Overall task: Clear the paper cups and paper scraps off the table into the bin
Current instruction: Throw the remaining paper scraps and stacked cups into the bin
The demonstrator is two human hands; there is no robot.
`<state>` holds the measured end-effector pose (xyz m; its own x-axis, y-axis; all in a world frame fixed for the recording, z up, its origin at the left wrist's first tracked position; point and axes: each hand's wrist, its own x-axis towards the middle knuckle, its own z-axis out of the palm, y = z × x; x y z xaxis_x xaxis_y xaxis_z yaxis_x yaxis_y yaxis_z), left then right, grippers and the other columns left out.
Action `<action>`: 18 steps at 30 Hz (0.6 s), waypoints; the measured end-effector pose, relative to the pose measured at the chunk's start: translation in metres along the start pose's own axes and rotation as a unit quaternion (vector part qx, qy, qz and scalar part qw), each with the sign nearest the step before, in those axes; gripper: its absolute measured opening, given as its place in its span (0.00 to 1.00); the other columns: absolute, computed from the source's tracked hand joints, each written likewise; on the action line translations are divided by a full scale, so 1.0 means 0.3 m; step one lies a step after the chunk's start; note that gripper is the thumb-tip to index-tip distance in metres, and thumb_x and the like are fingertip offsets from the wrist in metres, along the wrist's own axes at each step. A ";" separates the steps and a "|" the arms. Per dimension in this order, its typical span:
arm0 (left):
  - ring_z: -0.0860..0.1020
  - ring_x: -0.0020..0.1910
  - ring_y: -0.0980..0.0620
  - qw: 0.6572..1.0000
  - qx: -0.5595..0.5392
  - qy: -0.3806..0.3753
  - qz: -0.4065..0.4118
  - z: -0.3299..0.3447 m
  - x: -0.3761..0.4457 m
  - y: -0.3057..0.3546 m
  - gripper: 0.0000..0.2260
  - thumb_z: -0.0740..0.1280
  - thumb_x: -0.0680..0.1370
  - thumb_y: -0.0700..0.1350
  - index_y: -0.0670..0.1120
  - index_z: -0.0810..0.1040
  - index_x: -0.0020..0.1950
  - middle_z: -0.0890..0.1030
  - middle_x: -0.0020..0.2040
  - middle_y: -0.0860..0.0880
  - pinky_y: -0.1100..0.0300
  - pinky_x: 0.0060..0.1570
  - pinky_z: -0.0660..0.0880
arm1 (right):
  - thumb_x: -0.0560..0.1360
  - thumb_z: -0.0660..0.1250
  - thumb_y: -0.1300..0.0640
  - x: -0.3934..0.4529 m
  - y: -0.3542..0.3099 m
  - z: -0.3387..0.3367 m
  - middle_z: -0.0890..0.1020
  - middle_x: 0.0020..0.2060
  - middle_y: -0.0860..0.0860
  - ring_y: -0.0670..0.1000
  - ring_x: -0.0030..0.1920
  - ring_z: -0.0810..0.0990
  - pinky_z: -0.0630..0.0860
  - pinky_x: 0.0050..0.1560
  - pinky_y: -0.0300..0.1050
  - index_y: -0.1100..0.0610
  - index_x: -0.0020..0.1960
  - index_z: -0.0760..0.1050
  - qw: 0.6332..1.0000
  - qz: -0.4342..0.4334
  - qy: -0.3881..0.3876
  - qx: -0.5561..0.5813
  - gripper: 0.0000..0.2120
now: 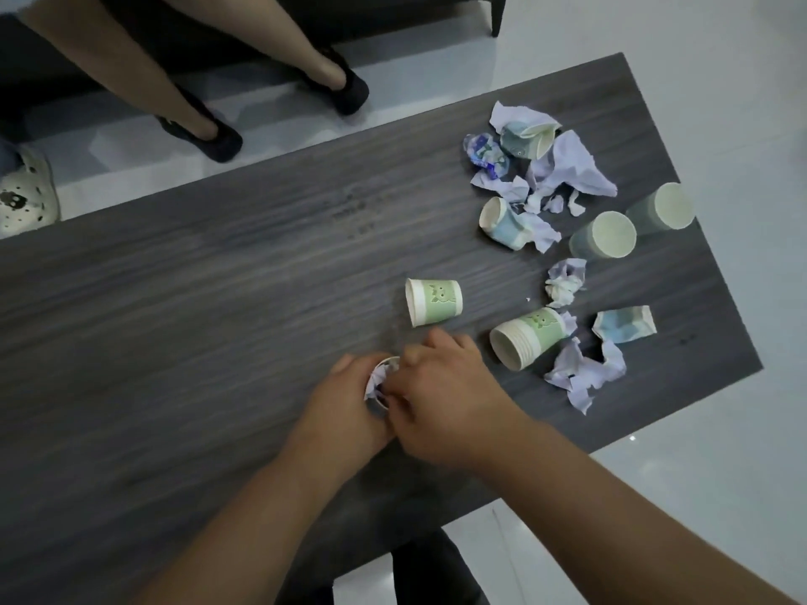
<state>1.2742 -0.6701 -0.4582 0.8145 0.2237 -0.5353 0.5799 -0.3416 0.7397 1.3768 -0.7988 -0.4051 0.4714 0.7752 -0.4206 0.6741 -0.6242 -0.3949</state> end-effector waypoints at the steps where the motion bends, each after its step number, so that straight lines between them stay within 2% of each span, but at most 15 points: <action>1: 0.79 0.57 0.57 1.000 -0.001 0.009 0.003 0.016 0.006 0.009 0.20 0.75 0.72 0.44 0.61 0.84 0.61 0.79 0.53 0.61 0.70 0.54 0.73 | 0.80 0.60 0.47 -0.006 0.013 -0.006 0.79 0.46 0.47 0.52 0.52 0.69 0.60 0.52 0.49 0.48 0.51 0.83 1.000 0.002 -0.006 -0.002 0.13; 2: 0.79 0.57 0.59 1.000 -0.006 0.015 0.009 0.031 0.012 0.019 0.21 0.75 0.72 0.43 0.64 0.83 0.60 0.79 0.53 0.62 0.73 0.54 0.71 | 0.80 0.60 0.48 -0.012 0.028 -0.011 0.80 0.47 0.47 0.52 0.52 0.69 0.58 0.51 0.49 0.49 0.51 0.82 1.000 0.008 -0.007 0.000 0.13; 4: 0.79 0.56 0.64 0.999 -0.026 0.017 0.013 0.056 0.024 0.047 0.21 0.76 0.69 0.48 0.71 0.79 0.55 0.79 0.55 0.63 0.75 0.55 0.71 | 0.80 0.62 0.48 -0.022 0.060 -0.022 0.81 0.48 0.47 0.52 0.53 0.71 0.59 0.50 0.48 0.48 0.52 0.82 0.999 0.030 0.010 0.022 0.10; 6: 0.79 0.56 0.66 0.999 -0.047 0.013 0.006 0.076 0.030 0.063 0.21 0.77 0.67 0.52 0.72 0.77 0.54 0.80 0.58 0.63 0.69 0.58 0.75 | 0.78 0.68 0.47 -0.033 0.090 -0.024 0.83 0.45 0.46 0.52 0.54 0.74 0.65 0.53 0.48 0.46 0.52 0.83 0.992 0.074 0.070 0.069 0.07; 8: 0.81 0.56 0.63 0.999 -0.054 0.004 0.002 0.088 0.029 0.075 0.21 0.78 0.67 0.55 0.68 0.78 0.57 0.81 0.60 0.60 0.59 0.60 0.78 | 0.75 0.73 0.47 -0.041 0.114 -0.020 0.83 0.40 0.45 0.50 0.52 0.75 0.69 0.56 0.49 0.47 0.48 0.83 0.973 0.121 0.146 0.131 0.05; 9: 0.82 0.57 0.60 0.998 -0.059 0.003 0.006 0.093 0.029 0.084 0.21 0.77 0.66 0.58 0.67 0.80 0.58 0.82 0.59 0.57 0.56 0.60 0.80 | 0.74 0.75 0.46 -0.044 0.120 -0.019 0.82 0.38 0.44 0.50 0.52 0.74 0.69 0.56 0.49 0.47 0.45 0.84 0.967 0.134 0.163 0.141 0.05; 11: 0.83 0.57 0.62 0.997 -0.072 0.012 0.014 0.094 0.025 0.094 0.21 0.75 0.64 0.61 0.70 0.81 0.57 0.83 0.58 0.57 0.57 0.59 0.81 | 0.74 0.74 0.43 -0.050 0.120 -0.027 0.83 0.38 0.43 0.49 0.54 0.74 0.68 0.57 0.49 0.46 0.44 0.86 0.974 0.129 0.149 0.114 0.07; 12: 0.83 0.57 0.62 0.997 -0.079 0.016 0.009 0.087 0.019 0.099 0.21 0.76 0.64 0.60 0.71 0.82 0.57 0.83 0.58 0.56 0.59 0.59 0.81 | 0.75 0.72 0.42 -0.057 0.115 -0.035 0.84 0.40 0.43 0.50 0.55 0.74 0.69 0.58 0.49 0.45 0.45 0.87 0.980 0.111 0.138 0.096 0.09; 14: 0.83 0.58 0.58 0.995 -0.097 0.022 0.001 0.066 0.006 0.094 0.21 0.77 0.66 0.56 0.64 0.82 0.59 0.84 0.59 0.54 0.54 0.61 0.82 | 0.77 0.69 0.41 -0.072 0.095 -0.066 0.86 0.48 0.42 0.52 0.57 0.76 0.72 0.60 0.53 0.46 0.47 0.89 0.984 0.067 0.136 0.092 0.13; 17: 0.80 0.60 0.59 0.994 -0.091 0.063 -0.002 0.007 -0.032 0.083 0.21 0.73 0.67 0.58 0.67 0.77 0.60 0.80 0.59 0.62 0.67 0.60 0.77 | 0.80 0.66 0.45 -0.078 0.034 -0.120 0.85 0.59 0.43 0.51 0.63 0.76 0.74 0.63 0.58 0.49 0.53 0.89 0.977 0.020 0.159 0.141 0.14; 18: 0.81 0.60 0.57 0.992 -0.108 0.071 -0.003 -0.016 -0.037 0.078 0.20 0.73 0.68 0.57 0.65 0.79 0.59 0.82 0.58 0.60 0.63 0.60 0.78 | 0.81 0.66 0.48 -0.073 0.008 -0.139 0.84 0.61 0.44 0.49 0.65 0.76 0.74 0.65 0.58 0.49 0.55 0.88 0.972 0.008 0.175 0.159 0.12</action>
<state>1.2788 -0.6761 -0.4331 0.7961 0.3561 -0.4894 0.5630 -0.1390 0.8147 1.3917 -0.8134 -0.3628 0.6827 0.7156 -0.1475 0.4807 -0.5920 -0.6469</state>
